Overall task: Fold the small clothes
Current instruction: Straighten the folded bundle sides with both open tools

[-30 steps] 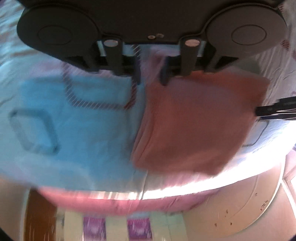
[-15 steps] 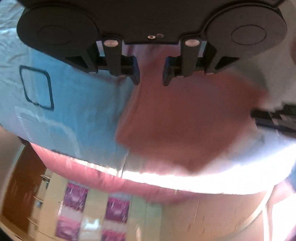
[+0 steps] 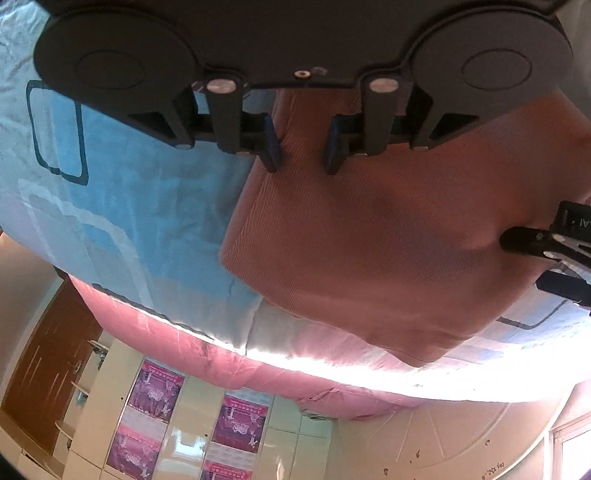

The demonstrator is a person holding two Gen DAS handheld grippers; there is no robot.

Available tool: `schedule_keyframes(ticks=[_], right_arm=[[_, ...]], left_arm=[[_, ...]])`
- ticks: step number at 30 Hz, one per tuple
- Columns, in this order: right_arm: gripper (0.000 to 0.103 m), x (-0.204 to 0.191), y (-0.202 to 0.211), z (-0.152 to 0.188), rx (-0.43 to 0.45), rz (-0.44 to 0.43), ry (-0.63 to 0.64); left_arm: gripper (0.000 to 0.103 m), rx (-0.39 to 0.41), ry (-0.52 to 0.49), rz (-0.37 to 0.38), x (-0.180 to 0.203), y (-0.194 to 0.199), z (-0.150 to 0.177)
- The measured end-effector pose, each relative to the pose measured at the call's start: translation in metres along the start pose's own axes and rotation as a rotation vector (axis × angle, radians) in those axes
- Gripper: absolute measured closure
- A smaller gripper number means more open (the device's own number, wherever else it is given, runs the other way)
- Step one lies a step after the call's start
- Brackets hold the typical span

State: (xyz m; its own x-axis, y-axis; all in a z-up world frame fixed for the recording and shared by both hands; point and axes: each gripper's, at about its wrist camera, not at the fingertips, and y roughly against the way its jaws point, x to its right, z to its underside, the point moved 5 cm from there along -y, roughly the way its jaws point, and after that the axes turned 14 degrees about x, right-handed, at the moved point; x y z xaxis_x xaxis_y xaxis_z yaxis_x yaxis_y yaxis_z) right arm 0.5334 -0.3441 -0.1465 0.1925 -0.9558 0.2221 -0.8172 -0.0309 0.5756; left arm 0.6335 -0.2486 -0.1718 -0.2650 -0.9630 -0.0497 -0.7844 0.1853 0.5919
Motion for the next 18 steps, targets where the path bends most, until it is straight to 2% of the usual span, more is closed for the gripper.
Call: schedule_keyframes(ticks=[2, 4, 5, 6, 10, 13, 15, 18], right_arm=[[0.074, 0.003, -0.001, -0.004, -0.006, -0.015, -0.012], [0.05, 0.013, 0.004, -0.012, 0.016, -0.013, -0.035], [0.033, 0.018, 0.011, -0.016, 0.055, -0.009, -0.058], [0.034, 0.025, 0.021, -0.018, 0.097, -0.024, -0.09], [0.035, 0.051, 0.026, -0.012, 0.069, -0.052, -0.174], [0.035, 0.07, 0.022, 0.0, 0.032, -0.083, -0.291], [0.036, 0.082, 0.023, 0.005, 0.037, -0.114, -0.375], [0.036, 0.094, 0.022, 0.014, 0.035, -0.193, -0.517]], left_arm=[[0.029, -0.002, -0.003, -0.012, -0.002, 0.006, -0.005], [0.014, 0.018, -0.028, -0.043, -0.006, 0.015, -0.007], [0.007, 0.038, -0.045, -0.065, -0.008, 0.021, -0.008], [0.007, 0.049, -0.06, -0.072, -0.009, 0.025, -0.009], [0.007, 0.04, -0.069, -0.081, -0.013, 0.03, -0.007], [0.007, 0.035, -0.065, -0.084, -0.015, 0.03, -0.007], [0.007, 0.037, -0.032, -0.064, -0.017, 0.03, -0.008], [0.007, 0.032, 0.109, 0.02, -0.029, 0.028, -0.007]])
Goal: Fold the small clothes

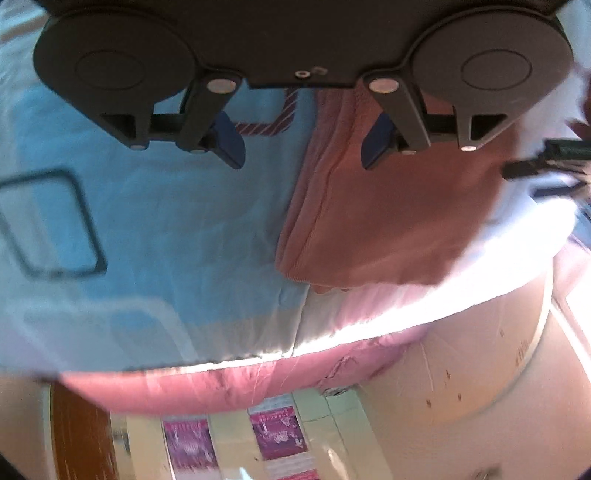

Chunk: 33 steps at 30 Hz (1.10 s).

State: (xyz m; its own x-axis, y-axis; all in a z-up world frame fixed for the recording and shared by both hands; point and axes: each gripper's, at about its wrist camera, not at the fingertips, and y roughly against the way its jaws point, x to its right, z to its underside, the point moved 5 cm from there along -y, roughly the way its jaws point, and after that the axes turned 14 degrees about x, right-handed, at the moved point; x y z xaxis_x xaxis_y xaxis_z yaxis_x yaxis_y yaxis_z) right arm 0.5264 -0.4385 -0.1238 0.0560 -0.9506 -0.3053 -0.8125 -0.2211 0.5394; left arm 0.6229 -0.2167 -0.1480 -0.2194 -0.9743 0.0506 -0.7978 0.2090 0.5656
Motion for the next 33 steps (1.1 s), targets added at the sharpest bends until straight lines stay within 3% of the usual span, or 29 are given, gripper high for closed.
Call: schedule_keyframes(ticks=[4, 8, 12, 20, 25, 28, 33], right_arm=[[0.035, 0.019, -0.006, 0.003, -0.042, -0.101, -0.186], [0.054, 0.035, -0.015, 0.012, -0.09, -0.183, -0.345], [0.055, 0.045, -0.023, 0.018, -0.121, -0.235, -0.443], [0.056, 0.032, -0.044, 0.015, -0.164, -0.273, -0.38], [0.058, 0.032, -0.063, 0.011, -0.172, -0.329, -0.44], [0.074, 0.037, -0.065, 0.012, -0.182, -0.347, -0.421], [0.074, 0.039, -0.063, 0.017, -0.192, -0.356, -0.445]], left_arm=[[0.007, -0.038, 0.24, 0.088, -0.028, -0.007, 0.01], [0.022, -0.086, 0.338, 0.118, -0.045, -0.016, 0.022], [0.025, -0.115, 0.359, 0.146, -0.048, -0.024, 0.03], [0.025, -0.131, 0.439, 0.201, -0.046, -0.05, 0.034], [0.025, -0.135, 0.424, 0.226, -0.037, -0.06, 0.028], [0.029, -0.14, 0.427, 0.246, -0.036, -0.061, 0.027], [0.029, -0.137, 0.422, 0.254, -0.032, -0.064, 0.026]])
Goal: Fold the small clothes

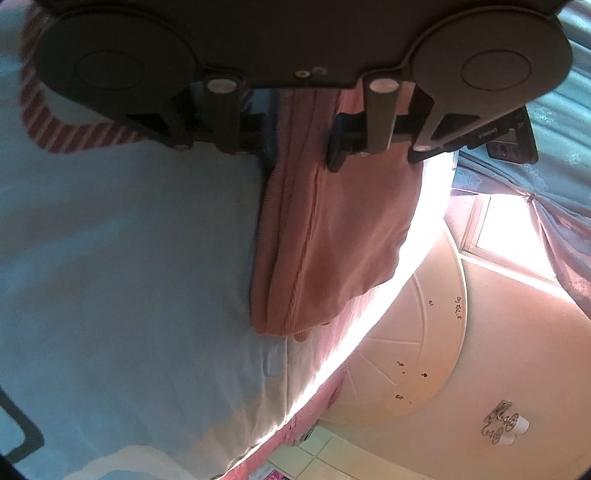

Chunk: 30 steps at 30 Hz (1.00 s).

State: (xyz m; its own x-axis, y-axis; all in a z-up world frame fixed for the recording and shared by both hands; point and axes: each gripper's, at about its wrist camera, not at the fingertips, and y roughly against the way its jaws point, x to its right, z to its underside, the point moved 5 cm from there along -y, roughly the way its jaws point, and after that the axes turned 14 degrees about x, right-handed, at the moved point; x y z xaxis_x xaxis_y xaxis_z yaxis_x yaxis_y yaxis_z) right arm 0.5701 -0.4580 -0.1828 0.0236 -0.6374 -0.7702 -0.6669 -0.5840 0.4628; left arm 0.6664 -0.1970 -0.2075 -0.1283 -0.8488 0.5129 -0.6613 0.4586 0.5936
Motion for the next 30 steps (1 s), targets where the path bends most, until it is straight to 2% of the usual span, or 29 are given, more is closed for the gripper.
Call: schedule_keyframes(ticks=[2, 4, 11, 16, 24, 30], right_arm=[[0.074, -0.007, -0.008, 0.002, 0.01, 0.021, 0.02], [0.079, -0.019, -0.015, 0.005, 0.032, 0.064, 0.08], [0.084, -0.052, -0.02, 0.019, 0.084, 0.225, 0.296], [0.085, -0.082, -0.018, 0.026, 0.11, 0.324, 0.424], [0.085, -0.136, -0.008, 0.033, 0.146, 0.333, 0.518], [0.085, -0.181, -0.028, 0.048, 0.155, 0.302, 0.572]], left_arm=[[0.029, 0.006, -0.01, -0.006, 0.003, -0.003, 0.0], [0.035, 0.01, -0.032, -0.016, 0.007, -0.004, -0.001], [0.059, 0.017, -0.166, -0.049, 0.026, 0.002, -0.007], [0.065, 0.035, -0.277, -0.065, 0.044, 0.014, -0.011], [0.066, 0.081, -0.317, -0.016, 0.048, 0.054, -0.026], [0.066, 0.118, -0.32, -0.049, 0.017, 0.095, -0.043]])
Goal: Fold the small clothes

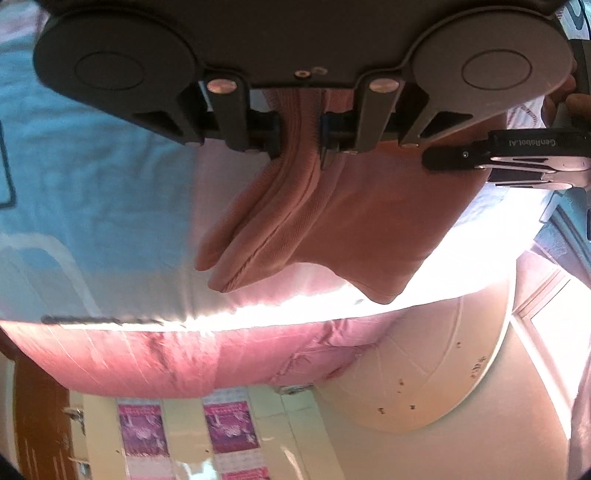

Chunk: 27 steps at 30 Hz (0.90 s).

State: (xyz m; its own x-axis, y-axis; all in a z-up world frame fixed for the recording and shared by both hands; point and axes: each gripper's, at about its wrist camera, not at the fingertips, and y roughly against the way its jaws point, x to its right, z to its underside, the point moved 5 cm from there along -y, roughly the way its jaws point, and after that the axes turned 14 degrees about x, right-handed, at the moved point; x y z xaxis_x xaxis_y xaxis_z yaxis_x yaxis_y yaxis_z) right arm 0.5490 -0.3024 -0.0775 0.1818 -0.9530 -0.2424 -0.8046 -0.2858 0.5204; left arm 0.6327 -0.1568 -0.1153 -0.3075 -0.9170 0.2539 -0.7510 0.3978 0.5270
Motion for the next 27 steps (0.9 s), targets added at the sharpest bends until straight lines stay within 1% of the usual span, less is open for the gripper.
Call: schedule_keyframes(ticks=[4, 9, 16, 18, 19, 20, 21, 23, 24, 25, 26, 27], right_arm=[[0.085, -0.042, -0.021, -0.002, -0.002, -0.039, 0.022], [0.085, -0.105, -0.053, 0.008, -0.017, -0.098, 0.037], [0.085, -0.177, -0.091, 0.032, -0.056, -0.148, 0.033], [0.085, -0.19, -0.103, 0.04, -0.068, -0.156, 0.028], [0.085, -0.195, -0.104, 0.045, -0.074, -0.155, 0.024], [0.085, -0.196, -0.11, 0.05, -0.085, -0.147, 0.011], [0.085, -0.193, -0.117, 0.055, -0.1, -0.124, -0.005], [0.085, -0.184, -0.123, 0.064, -0.117, -0.079, -0.038], [0.085, -0.177, -0.124, 0.069, -0.125, -0.071, -0.068], [0.085, -0.171, -0.124, 0.074, -0.13, -0.065, -0.086], [0.086, -0.167, -0.125, 0.078, -0.132, -0.058, -0.092], [0.086, -0.165, -0.126, 0.081, -0.131, -0.054, -0.093]], left_arm=[[0.066, 0.013, 0.0, -0.049, -0.044, 0.032, -0.001], [0.065, 0.028, 0.015, -0.115, -0.111, 0.069, 0.005], [0.065, 0.011, 0.041, -0.186, -0.196, 0.103, 0.024], [0.065, -0.004, 0.048, -0.196, -0.216, 0.107, 0.031], [0.064, -0.017, 0.049, -0.195, -0.224, 0.107, 0.036], [0.058, -0.034, 0.054, -0.195, -0.233, 0.106, 0.04], [0.048, -0.034, 0.07, -0.206, -0.244, 0.105, 0.045], [0.036, 0.006, 0.097, -0.223, -0.257, 0.108, 0.05], [0.038, 0.024, 0.098, -0.225, -0.263, 0.11, 0.053], [0.044, 0.024, 0.109, -0.2, -0.267, 0.109, 0.058], [0.054, 0.018, 0.125, -0.177, -0.268, 0.106, 0.063], [0.054, 0.018, 0.133, -0.18, -0.269, 0.102, 0.067]])
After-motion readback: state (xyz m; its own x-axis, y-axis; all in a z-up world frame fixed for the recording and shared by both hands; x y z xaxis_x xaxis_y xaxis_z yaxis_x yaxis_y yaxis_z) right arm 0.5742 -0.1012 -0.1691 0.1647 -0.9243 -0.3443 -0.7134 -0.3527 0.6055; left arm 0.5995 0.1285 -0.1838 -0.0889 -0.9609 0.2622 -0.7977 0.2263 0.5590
